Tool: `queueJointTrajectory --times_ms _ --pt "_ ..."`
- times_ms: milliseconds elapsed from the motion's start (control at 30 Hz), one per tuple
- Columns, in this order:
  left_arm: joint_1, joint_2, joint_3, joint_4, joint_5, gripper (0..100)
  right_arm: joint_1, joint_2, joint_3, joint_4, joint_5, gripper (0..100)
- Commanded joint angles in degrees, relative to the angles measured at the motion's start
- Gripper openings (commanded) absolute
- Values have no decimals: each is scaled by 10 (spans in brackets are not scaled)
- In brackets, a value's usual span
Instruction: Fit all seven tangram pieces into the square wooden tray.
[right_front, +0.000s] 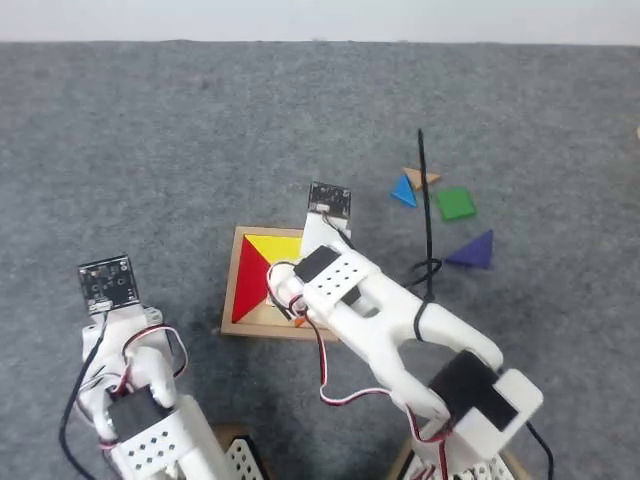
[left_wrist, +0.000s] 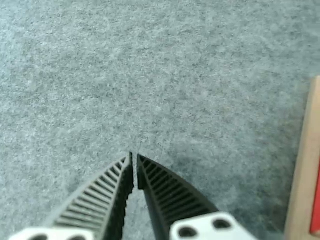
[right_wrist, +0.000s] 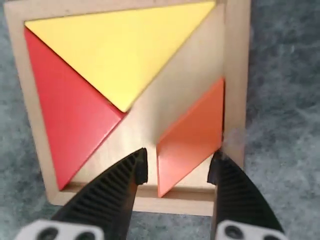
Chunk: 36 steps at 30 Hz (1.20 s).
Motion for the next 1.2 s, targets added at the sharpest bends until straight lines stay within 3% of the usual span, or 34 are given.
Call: queueJointTrajectory --times_ms 0,200,567,1033,1167 --pt "3 -3 -4 4 -6 15 7 16 -24 6 18 202" --pt "3 -3 -4 4 -6 15 72 54 -55 6 25 202" --pt "3 -3 -4 4 -6 15 181 64 -97 11 139 202" --pt "2 -3 -4 4 -6 15 177 136 -93 11 96 202" --pt "2 -3 -4 4 -6 15 177 151 -128 55 94 201"
